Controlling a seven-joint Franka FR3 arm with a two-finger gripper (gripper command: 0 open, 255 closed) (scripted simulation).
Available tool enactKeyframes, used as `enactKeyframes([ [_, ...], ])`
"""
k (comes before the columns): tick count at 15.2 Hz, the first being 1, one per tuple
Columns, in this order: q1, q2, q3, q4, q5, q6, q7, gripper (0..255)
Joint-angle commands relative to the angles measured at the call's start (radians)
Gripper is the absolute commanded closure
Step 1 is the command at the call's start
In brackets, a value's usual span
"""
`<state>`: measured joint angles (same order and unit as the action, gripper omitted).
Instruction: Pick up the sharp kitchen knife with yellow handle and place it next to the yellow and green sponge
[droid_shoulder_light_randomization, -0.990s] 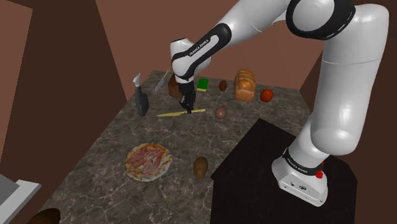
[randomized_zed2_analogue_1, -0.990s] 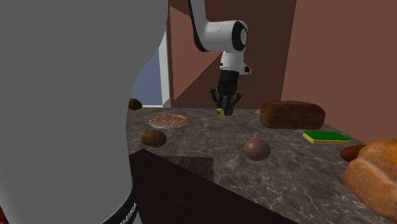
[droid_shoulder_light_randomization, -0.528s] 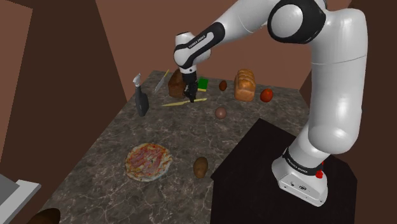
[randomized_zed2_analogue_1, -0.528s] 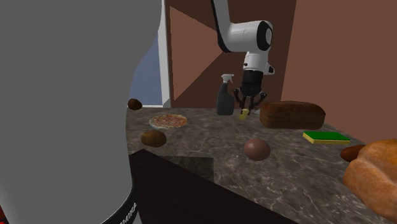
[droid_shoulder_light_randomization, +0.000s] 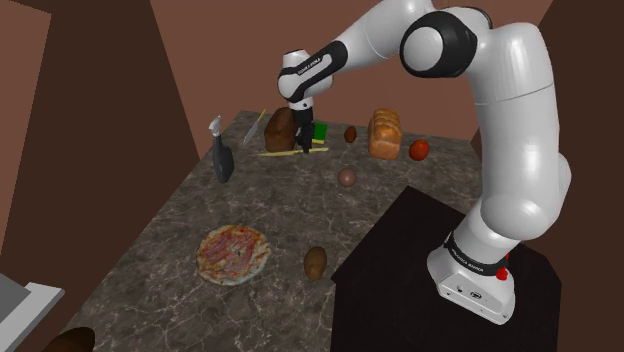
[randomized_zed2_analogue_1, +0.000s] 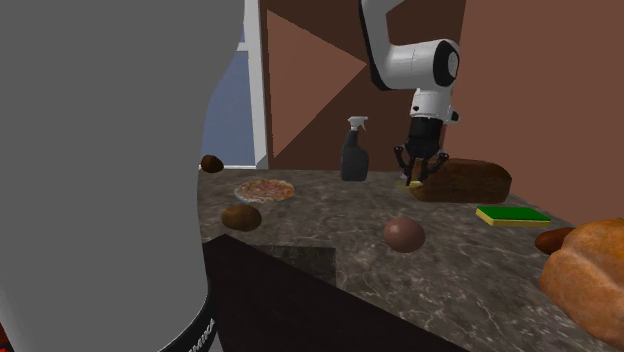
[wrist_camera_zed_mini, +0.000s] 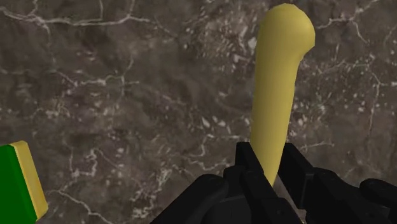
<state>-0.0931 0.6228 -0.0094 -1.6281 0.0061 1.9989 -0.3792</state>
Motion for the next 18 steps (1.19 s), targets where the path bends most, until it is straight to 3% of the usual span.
enactKeyframes([
  [1,-0.001,0.016,0.0,-0.001,0.0,0.017,-0.002,255],
  [12,-0.002,0.114,0.0,0.003,0.001,0.111,-0.002,255],
  [18,-0.002,0.114,0.0,0.003,0.001,0.111,-0.002,255],
])
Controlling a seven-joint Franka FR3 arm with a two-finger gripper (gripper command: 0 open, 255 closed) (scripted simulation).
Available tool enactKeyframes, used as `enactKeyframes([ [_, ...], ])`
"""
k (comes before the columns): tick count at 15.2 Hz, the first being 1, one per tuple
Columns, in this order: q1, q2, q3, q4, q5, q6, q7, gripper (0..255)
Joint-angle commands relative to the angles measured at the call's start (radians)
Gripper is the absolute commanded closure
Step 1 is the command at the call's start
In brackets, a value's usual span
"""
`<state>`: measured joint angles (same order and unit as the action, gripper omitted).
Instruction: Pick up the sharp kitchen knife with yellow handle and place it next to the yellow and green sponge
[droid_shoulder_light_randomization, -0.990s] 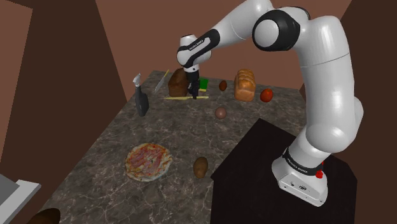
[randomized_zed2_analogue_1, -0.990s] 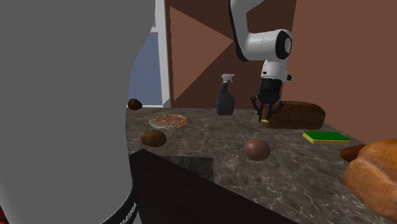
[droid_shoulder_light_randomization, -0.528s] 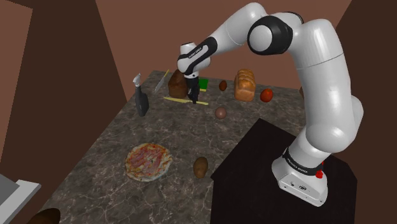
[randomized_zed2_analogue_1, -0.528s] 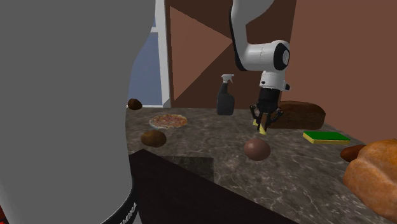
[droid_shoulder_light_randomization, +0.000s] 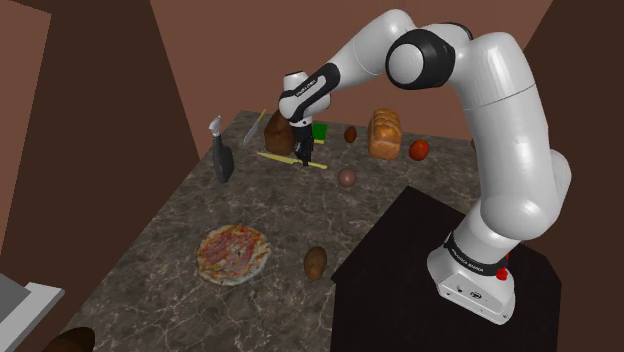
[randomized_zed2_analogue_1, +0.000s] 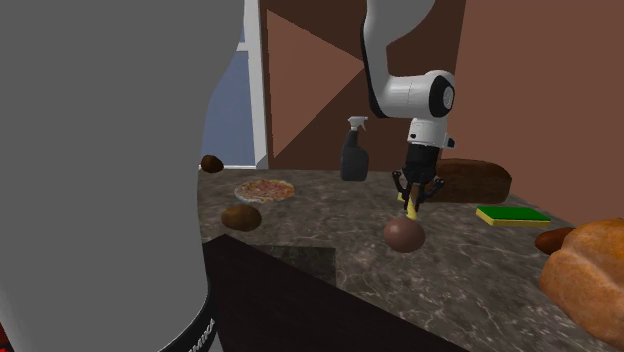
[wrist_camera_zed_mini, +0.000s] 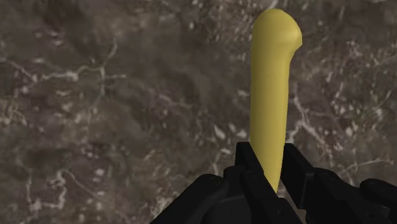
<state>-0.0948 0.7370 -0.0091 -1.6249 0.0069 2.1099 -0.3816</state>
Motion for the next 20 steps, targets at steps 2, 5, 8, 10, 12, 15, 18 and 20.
enactKeyframes([
  [2,0.0,0.0,0.0,0.0,0.0,0.0,0.0,255],
  [5,0.0,0.0,0.0,0.0,0.0,0.0,0.0,0],
  [8,0.0,0.0,0.0,0.0,0.0,0.0,0.0,0],
  [10,0.0,-0.026,0.0,0.029,0.0,-0.055,0.0,0],
  [12,0.0,-0.046,0.0,0.06,-0.001,-0.106,0.0,0],
  [15,0.0,-0.046,0.0,0.06,-0.001,-0.106,0.0,0],
  [18,0.0,-0.046,0.0,0.06,-0.001,-0.106,0.0,0],
  [20,0.0,-0.046,0.0,0.06,-0.001,-0.106,0.0,0],
])
